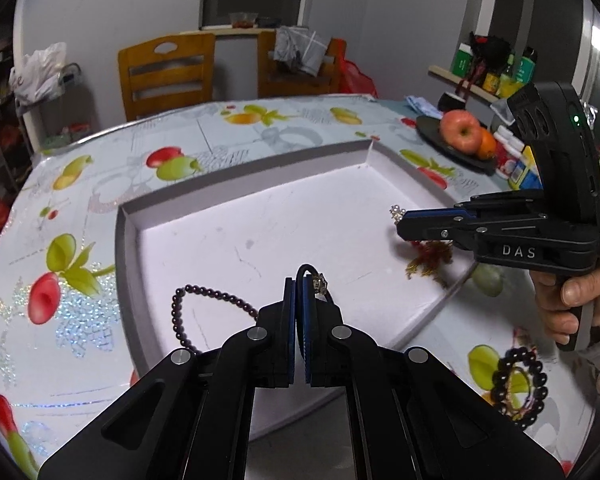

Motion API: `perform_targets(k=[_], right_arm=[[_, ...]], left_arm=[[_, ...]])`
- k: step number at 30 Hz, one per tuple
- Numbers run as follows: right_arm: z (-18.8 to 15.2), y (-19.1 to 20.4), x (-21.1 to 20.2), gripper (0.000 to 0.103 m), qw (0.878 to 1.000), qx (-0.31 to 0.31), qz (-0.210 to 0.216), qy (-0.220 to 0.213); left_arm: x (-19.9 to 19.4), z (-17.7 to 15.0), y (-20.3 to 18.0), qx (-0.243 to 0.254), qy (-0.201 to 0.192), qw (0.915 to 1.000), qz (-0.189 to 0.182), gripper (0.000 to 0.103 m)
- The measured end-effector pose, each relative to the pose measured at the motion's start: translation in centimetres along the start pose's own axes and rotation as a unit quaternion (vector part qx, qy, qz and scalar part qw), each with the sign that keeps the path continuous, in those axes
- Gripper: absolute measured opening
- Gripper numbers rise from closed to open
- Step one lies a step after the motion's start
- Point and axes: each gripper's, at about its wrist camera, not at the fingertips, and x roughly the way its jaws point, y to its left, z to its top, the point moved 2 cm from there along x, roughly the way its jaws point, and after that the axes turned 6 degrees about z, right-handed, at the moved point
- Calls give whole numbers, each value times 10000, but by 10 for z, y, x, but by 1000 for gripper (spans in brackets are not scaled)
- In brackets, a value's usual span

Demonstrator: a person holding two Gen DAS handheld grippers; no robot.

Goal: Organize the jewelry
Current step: 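Carry the hair tie into the tray with the left gripper while the right gripper releases the pearl bracelet there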

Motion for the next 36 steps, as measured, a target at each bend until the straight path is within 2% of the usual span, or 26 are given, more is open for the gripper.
perform_targets(k=[8,10,11,12,14,19,23,30,36], right_arm=[[-3,-2,13,8,9999,61,-106,111],[-5,-4,10,8,9999,92,-76,85],[-5,-4,8,10,9999,106,-49,69],[-6,-5,7,18,9999,137,13,66],[-8,-7,3,30,9997,201,96,45],[-15,-10,-14,30,9994,268,137,-170],[-25,-6,-29,30,9991,227,155,-329],[-51,-1,-55,30,9983,127,62,-566],[-75,5,-75,30,9976,32,-25,-691]], left_arm=[[7,-5,-1,112,101,9997,191,4],[6,-6,-2,153,103,9996,226,9],[5,-6,-2,147,81,9996,220,17],[3,-7,-2,134,60,9997,205,24],[1,-7,-2,104,40,9997,220,30],[-9,-11,-5,56,-60,9998,193,36],[-23,-17,-6,-10,-194,9997,157,48],[-45,-32,-13,-10,-316,9995,72,52],[-61,-60,-23,122,-284,9995,63,52]])
